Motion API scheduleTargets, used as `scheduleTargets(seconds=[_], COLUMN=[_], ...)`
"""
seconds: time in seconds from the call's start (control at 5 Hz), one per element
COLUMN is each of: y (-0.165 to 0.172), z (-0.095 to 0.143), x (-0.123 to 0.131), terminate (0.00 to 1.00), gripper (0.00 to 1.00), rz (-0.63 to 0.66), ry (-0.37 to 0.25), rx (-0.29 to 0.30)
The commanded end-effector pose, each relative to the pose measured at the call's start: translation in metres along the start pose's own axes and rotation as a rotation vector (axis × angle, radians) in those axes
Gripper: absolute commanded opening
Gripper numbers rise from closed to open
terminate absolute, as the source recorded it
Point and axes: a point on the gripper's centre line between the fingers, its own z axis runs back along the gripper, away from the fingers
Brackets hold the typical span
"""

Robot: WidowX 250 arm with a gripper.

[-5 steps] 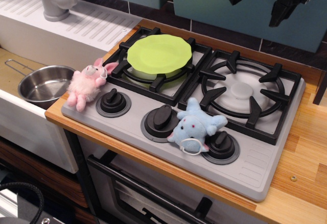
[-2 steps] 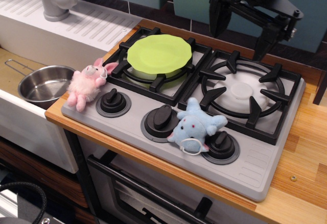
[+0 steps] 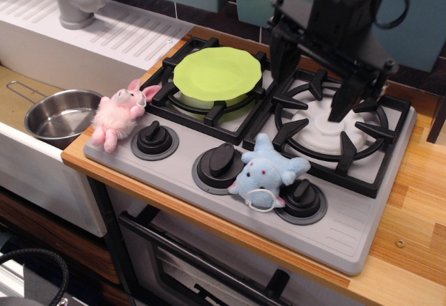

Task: End effector reaching stuffedhippo

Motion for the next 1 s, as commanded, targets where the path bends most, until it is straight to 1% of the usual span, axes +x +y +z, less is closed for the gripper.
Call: scheduleTargets(seconds=[0.0, 0.6, 0.8], y=[0.009, 0.018, 0.016], z=[-0.015, -0.049, -0.058], x=[-0.013, -0.025, -0.027], terminate=[0.00, 0.00, 0.00], gripper=[1.00, 1.00, 1.00], rz=[-0.019, -0.033, -0.019], ry=[-0.141, -0.207, -0.200], rx=[-0.007, -0.025, -0.036])
